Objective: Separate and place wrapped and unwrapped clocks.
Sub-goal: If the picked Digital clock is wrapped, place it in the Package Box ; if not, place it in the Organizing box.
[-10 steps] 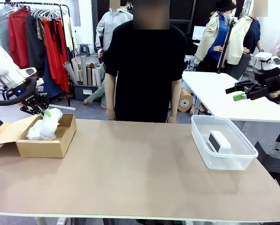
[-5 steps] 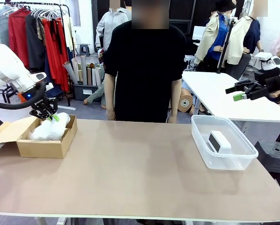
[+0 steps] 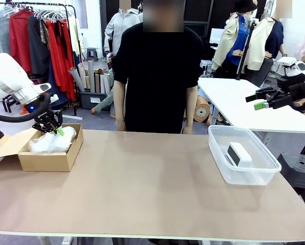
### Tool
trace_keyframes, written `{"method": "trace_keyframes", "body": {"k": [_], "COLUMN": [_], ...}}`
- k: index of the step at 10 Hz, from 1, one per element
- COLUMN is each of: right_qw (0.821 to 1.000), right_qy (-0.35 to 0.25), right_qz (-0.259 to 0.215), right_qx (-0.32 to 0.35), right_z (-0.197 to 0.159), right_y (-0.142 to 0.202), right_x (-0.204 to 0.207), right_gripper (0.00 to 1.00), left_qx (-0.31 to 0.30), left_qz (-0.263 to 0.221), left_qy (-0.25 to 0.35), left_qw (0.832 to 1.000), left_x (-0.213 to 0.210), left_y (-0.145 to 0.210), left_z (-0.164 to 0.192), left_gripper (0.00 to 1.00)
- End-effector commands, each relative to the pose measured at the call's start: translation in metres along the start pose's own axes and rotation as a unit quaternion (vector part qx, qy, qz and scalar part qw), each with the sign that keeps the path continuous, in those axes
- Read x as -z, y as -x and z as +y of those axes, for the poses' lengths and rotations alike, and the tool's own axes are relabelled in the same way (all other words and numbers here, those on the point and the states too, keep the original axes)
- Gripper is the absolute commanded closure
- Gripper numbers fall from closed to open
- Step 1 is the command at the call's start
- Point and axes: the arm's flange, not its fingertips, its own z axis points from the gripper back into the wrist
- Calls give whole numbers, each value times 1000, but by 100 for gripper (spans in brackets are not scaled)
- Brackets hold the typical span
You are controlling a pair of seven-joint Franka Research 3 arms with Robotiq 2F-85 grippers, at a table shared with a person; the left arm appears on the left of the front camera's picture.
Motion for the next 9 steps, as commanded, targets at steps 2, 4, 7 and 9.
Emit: {"method": "trace_keyframes", "body": {"k": [2, 4, 7, 9], "right_qw": [1000, 1000, 1000, 1000], "right_qy": [-1, -1, -1, -1], "right_qz": [2, 2, 2, 2], "right_qx": [1, 1, 1, 1], "right_z": [1, 1, 1, 1], "right_y": [-2, -2, -2, -2], "right_x": [0, 0, 0, 0], "right_gripper": [0, 0, 0, 0], "left_qx": [2, 7, 14, 21], "left_qz": [8, 6, -7, -16], "left_qy": [-3, -3, -5, -15], "left_qw": [1000, 1000, 1000, 1000], "left_x": [-1, -2, -11, -20], "left_y": [-6, -6, 1, 5], "left_z": [5, 5, 0, -6], "left_gripper": [100, 76, 17, 0]}}
